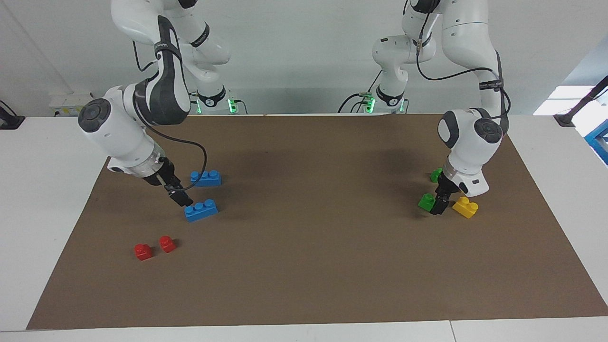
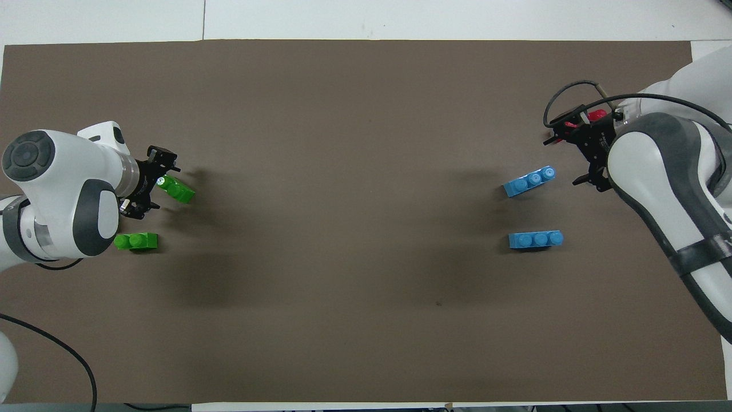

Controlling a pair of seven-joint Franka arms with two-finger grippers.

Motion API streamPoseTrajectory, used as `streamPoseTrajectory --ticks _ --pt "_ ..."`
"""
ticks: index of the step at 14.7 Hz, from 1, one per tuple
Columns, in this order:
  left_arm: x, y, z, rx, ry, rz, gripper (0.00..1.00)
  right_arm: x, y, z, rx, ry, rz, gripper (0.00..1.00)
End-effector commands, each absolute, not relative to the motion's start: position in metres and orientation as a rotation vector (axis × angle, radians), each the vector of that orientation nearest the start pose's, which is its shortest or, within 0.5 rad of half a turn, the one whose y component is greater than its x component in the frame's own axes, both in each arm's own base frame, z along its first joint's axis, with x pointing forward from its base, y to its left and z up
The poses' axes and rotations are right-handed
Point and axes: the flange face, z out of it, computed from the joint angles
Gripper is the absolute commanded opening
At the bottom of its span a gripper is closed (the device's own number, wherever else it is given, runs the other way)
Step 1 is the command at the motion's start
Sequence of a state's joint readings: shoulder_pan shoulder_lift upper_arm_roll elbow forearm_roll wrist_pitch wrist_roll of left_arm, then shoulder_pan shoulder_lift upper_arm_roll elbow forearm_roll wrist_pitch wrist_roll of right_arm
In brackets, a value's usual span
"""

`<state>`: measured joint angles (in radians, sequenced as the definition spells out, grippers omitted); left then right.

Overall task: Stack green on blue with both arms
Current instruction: 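Grasp the green brick with the left gripper while the right gripper reaches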

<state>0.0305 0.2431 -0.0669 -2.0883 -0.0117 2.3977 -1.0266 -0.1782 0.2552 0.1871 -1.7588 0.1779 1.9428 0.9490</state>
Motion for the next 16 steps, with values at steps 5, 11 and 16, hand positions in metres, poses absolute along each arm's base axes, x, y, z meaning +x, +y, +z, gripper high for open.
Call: streamPoseTrajectory --ticks 5,11,16 --pt "0.595 -0.020 0.308 -2.803 -1.537 -0.129 0.22 0.636 0.009 0.410 -2.234 1.733 0.332 0.93" --pt "0.603 -0.017 0.316 -2.817 -1.538 -0.168 0.00 0.640 -0.032 0.376 -2.170 1.794 0.408 0.93" --pt "0.604 -0.019 0.336 -2.802 -1.532 -0.124 0.00 0.637 -0.052 0.337 -2.251 1.674 0.456 0.93"
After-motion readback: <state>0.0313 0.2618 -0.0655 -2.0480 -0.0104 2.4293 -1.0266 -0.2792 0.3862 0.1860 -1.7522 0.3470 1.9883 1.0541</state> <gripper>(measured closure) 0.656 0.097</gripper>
